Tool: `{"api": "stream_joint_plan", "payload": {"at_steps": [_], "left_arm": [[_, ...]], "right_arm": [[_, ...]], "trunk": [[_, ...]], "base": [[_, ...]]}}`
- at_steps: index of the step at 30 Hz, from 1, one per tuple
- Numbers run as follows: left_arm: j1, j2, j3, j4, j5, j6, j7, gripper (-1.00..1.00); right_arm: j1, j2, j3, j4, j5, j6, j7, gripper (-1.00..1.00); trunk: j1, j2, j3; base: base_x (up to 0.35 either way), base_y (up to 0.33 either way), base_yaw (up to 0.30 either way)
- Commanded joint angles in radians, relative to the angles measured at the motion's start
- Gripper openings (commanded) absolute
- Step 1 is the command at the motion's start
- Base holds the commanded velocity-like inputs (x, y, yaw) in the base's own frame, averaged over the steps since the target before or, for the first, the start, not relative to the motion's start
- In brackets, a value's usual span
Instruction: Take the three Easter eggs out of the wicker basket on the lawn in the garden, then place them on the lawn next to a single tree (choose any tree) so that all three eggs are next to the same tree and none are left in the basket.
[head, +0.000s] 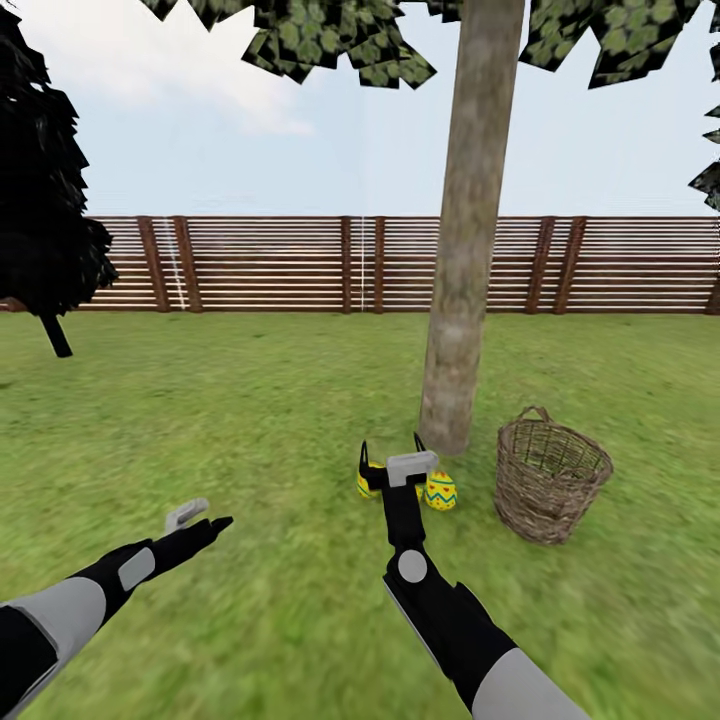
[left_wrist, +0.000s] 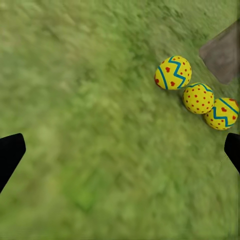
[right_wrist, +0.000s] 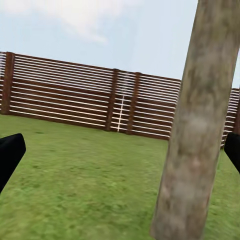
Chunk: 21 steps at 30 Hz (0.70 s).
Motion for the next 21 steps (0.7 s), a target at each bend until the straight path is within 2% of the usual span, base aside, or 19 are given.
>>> {"api": "stream_joint_plan", "payload": {"at_steps": [1, 7, 10, 11, 13, 17, 20, 21], "left_arm": [[0.004, 0.000, -0.006, -0.001, 0.011, 0.006, -0.002, 1.00], [0.015, -0.005, -0.005, -0.001, 0.011, 0.005, -0.002, 1.00], [0.015, -0.010, -0.005, -0.001, 0.011, 0.003, 0.010, 1.00], [0.016, -0.022, -0.005, -0.001, 0.011, 0.001, 0.035, 1.00], [0.016, -0.026, -0.006, -0.001, 0.011, 0.000, 0.045, 1.00], [0.017, -0.035, -0.005, -0.001, 0.011, -0.001, 0.052, 1.00], [0.023, -0.050, -0.005, -0.001, 0.011, -0.006, 0.066, 1.00], [0.025, -0.054, -0.005, -0.001, 0.011, -0.015, 0.075, 1.00]], "right_arm": [[-0.001, 0.000, 0.002, 0.003, 0.008, 0.002, -0.009, 1.00], [-0.001, 0.001, 0.002, 0.009, 0.008, 0.002, -0.009, 1.00], [-0.001, 0.001, 0.002, 0.009, 0.008, 0.002, -0.009, 1.00], [-0.001, -0.001, 0.002, 0.010, 0.008, 0.000, -0.009, 1.00], [-0.001, 0.000, 0.001, 0.013, 0.007, -0.012, -0.009, 1.00], [-0.001, 0.002, -0.008, 0.072, -0.003, -0.036, -0.010, 1.00], [-0.002, -0.001, -0.050, 0.097, -0.017, -0.041, -0.010, 1.00], [-0.002, -0.002, -0.079, 0.102, -0.023, -0.045, -0.010, 1.00]], "trunk": [[-0.001, 0.000, 0.003], [-0.003, 0.001, 0.026], [-0.015, 0.022, 0.036], [-0.019, 0.029, 0.039], [-0.026, 0.043, 0.045], [-0.042, 0.071, 0.058], [-0.053, 0.092, 0.067], [-0.057, 0.099, 0.070]], "base": [[0.000, 0.000, 0.000], [0.000, 0.000, 0.000], [0.000, 0.000, 0.000], [0.000, 0.000, 0.000], [0.000, 0.000, 0.000], [0.000, 0.000, 0.000], [0.000, 0.000, 0.000], [0.000, 0.000, 0.000]]}}
